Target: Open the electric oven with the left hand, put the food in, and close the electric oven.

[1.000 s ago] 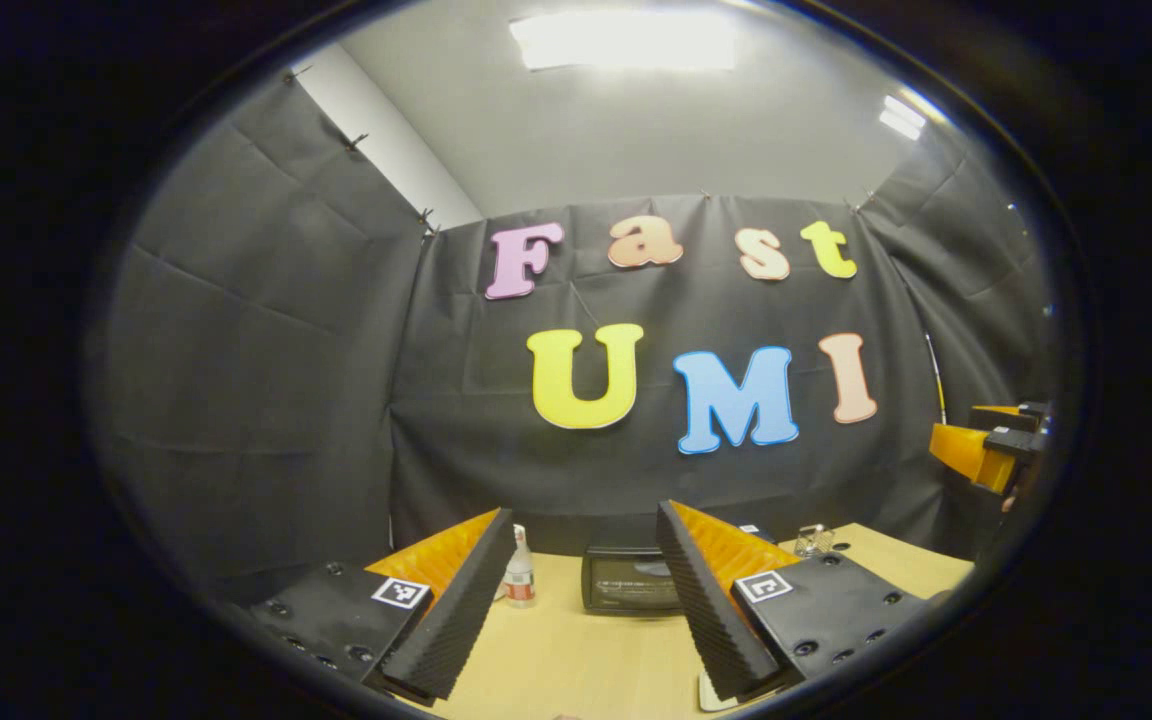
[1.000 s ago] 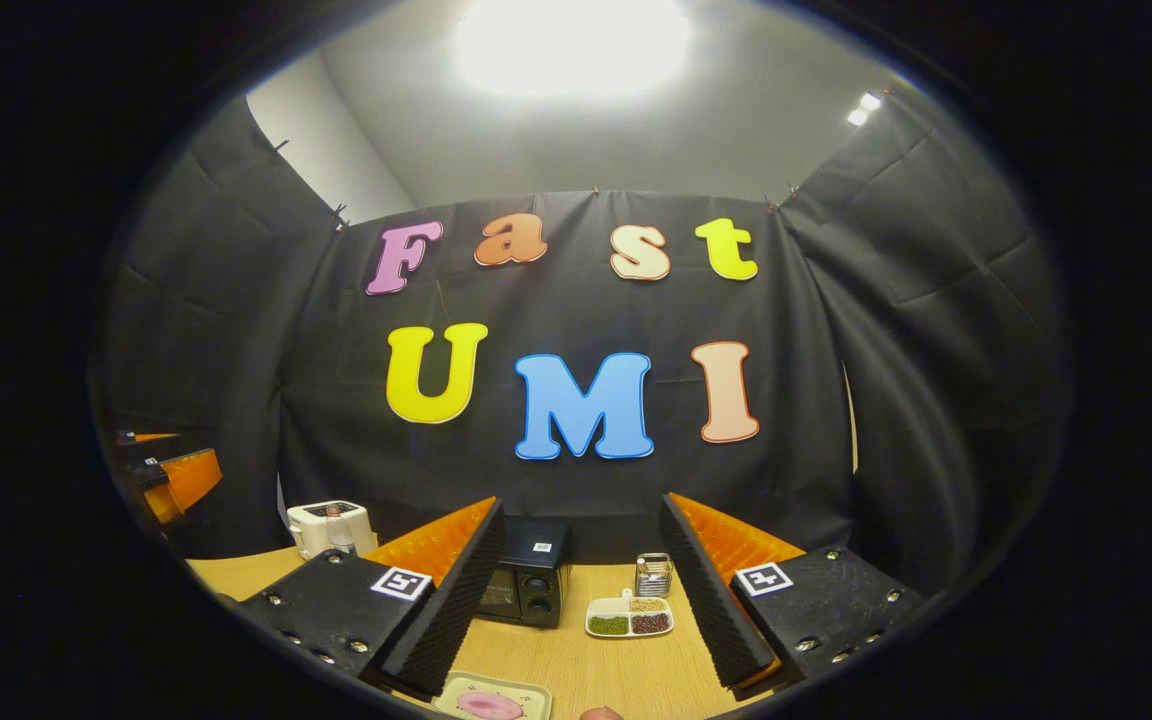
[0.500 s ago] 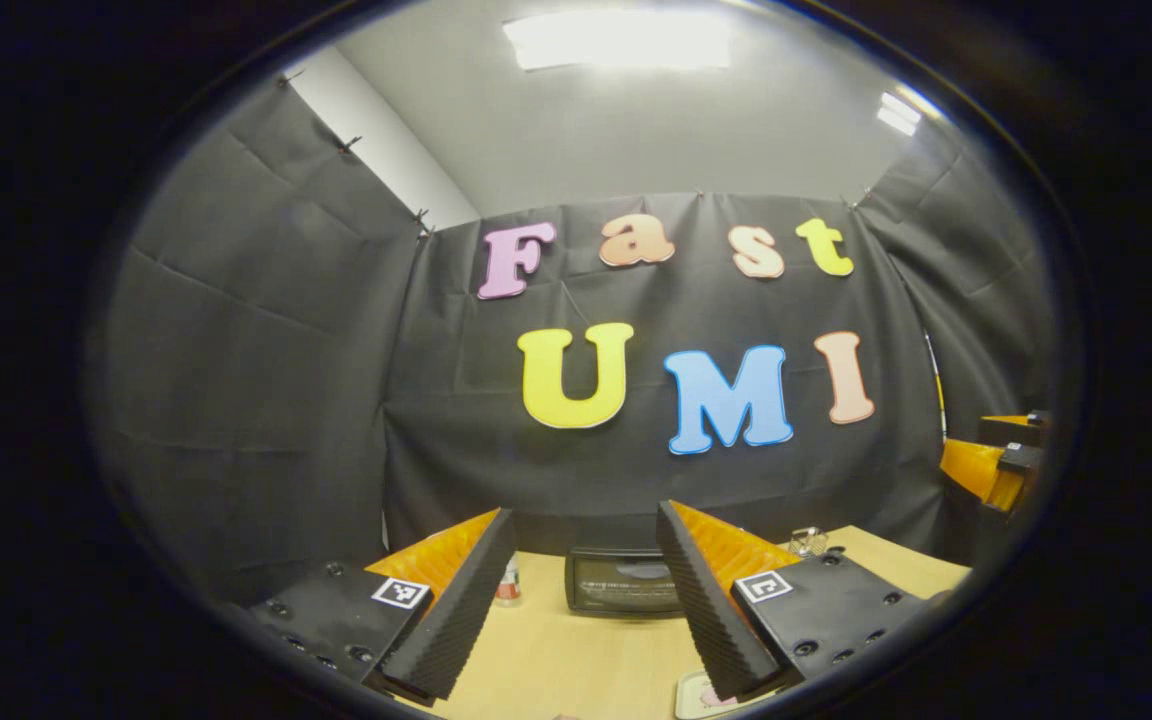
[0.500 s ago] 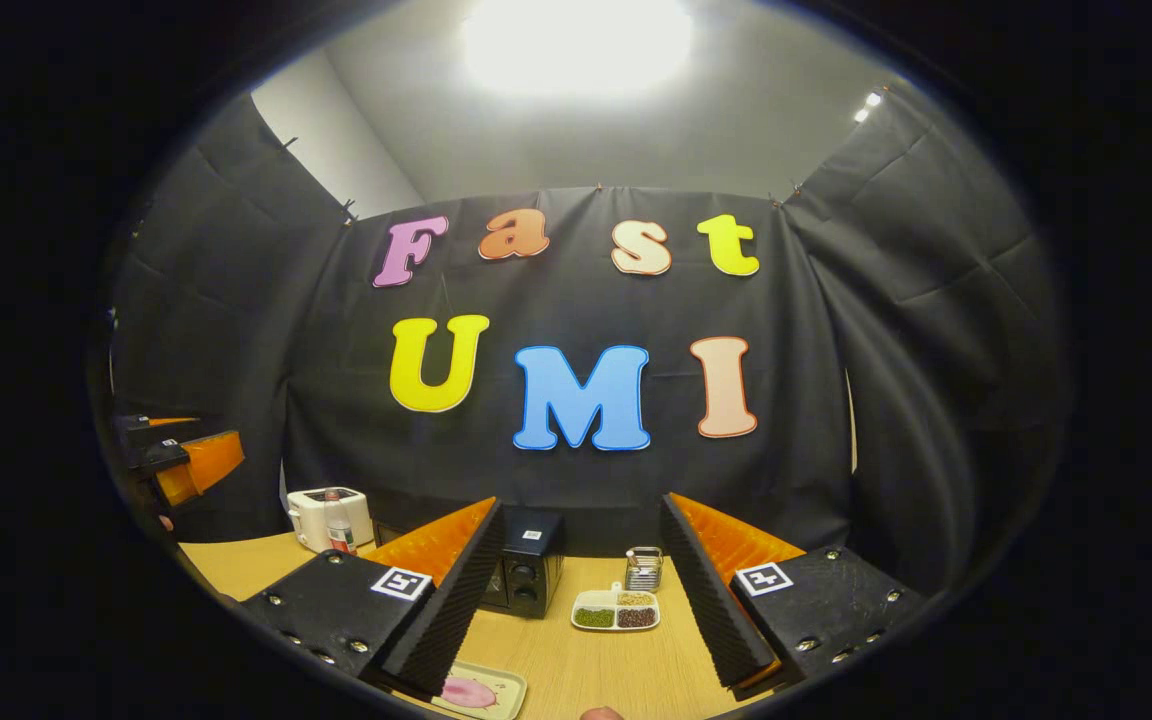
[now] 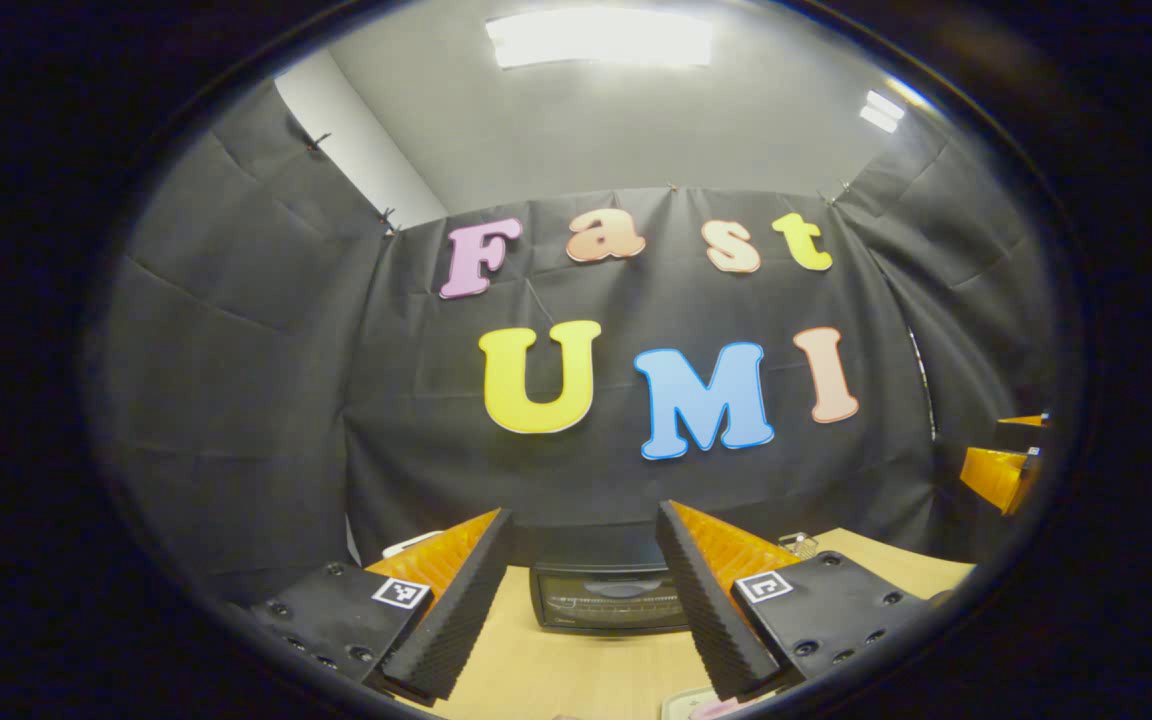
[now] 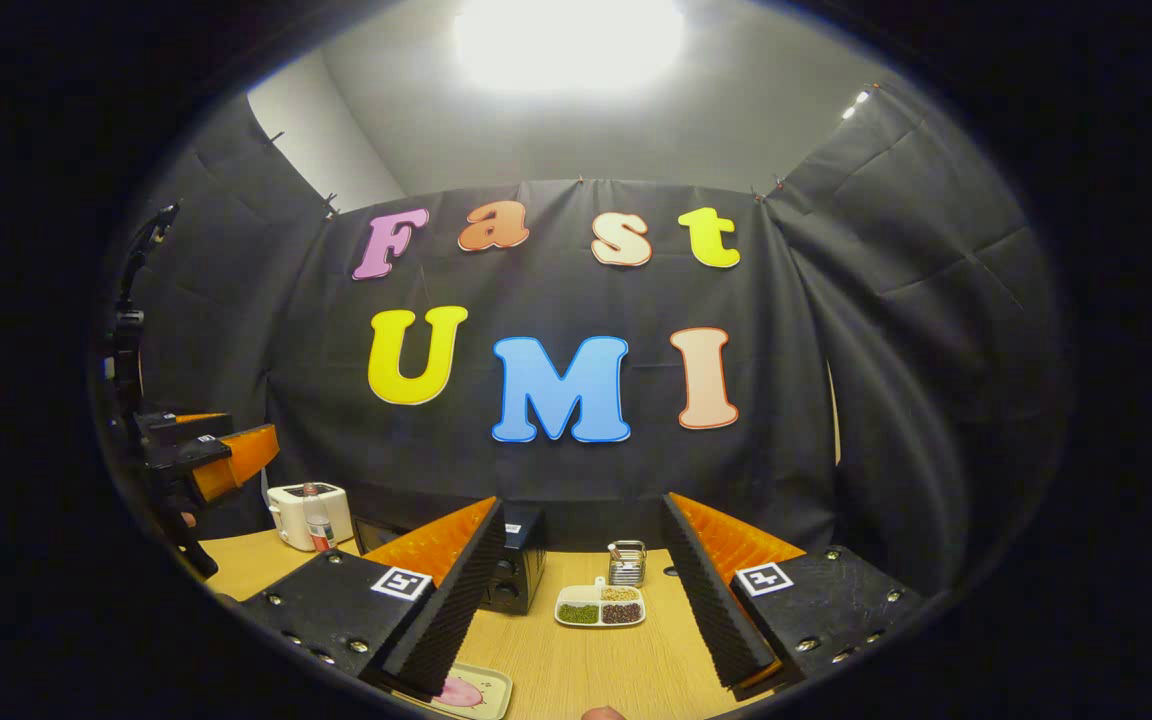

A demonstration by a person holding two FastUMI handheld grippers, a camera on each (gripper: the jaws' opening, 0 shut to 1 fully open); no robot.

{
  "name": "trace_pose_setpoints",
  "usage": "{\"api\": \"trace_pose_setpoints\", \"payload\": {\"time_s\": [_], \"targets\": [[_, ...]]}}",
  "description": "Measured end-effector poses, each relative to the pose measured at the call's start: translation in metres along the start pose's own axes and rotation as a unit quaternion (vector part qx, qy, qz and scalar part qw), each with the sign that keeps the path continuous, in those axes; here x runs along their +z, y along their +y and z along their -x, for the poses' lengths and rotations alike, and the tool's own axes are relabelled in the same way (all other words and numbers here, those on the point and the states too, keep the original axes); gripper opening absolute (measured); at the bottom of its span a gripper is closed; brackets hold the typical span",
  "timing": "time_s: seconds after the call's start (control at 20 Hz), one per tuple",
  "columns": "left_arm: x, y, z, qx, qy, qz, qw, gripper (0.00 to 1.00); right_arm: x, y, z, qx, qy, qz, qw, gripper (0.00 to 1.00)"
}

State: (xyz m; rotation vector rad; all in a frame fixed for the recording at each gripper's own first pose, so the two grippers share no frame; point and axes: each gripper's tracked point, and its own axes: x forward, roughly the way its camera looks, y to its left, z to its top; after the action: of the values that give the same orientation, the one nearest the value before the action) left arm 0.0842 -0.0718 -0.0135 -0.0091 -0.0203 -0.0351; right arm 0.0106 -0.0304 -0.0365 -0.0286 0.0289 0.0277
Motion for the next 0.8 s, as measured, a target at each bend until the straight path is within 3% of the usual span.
{"api": "trace_pose_setpoints", "payload": {"time_s": [0.1,0.15,0.2,0.35,0.4,0.45,0.55,0.6,0.8], "targets": [[-0.004,0.0,-0.022,-0.008,-0.005,-0.003,1.0,0.91,0.0,0.002,-0.006,-0.008,-0.003,0.002,1.0,0.95],[-0.009,-0.001,-0.036,-0.014,-0.004,-0.004,1.0,0.99,-0.001,0.002,-0.011,-0.016,0.001,0.007,1.0,0.95],[-0.014,-0.002,-0.046,-0.02,-0.003,-0.004,1.0,0.95,-0.004,0.002,-0.013,-0.022,0.004,0.01,1.0,0.95],[-0.039,-0.005,-0.081,-0.037,0.012,-0.002,0.999,0.95,-0.001,0.005,-0.022,-0.041,0.003,0.012,0.999,0.95],[-0.047,-0.007,-0.091,-0.043,0.019,0.002,0.999,0.99,-0.002,0.005,-0.023,-0.048,0.004,0.016,0.999,0.95],[-0.057,-0.01,-0.103,-0.049,0.026,0.005,0.998,0.95,-0.003,0.005,-0.026,-0.056,0.005,0.02,0.998,0.95],[-0.073,-0.012,-0.122,-0.059,0.034,0.004,0.998,1.0,-0.005,0.005,-0.03,-0.07,0.01,0.029,0.997,0.95],[-0.079,-0.015,-0.128,-0.065,0.037,0.004,0.997,0.95,-0.007,0.005,-0.031,-0.077,0.012,0.033,0.996,0.95],[-0.117,-0.029,-0.158,-0.091,0.068,0.018,0.993,0.96,-0.015,0.002,-0.037,-0.108,0.026,0.041,0.993,0.95]]}}
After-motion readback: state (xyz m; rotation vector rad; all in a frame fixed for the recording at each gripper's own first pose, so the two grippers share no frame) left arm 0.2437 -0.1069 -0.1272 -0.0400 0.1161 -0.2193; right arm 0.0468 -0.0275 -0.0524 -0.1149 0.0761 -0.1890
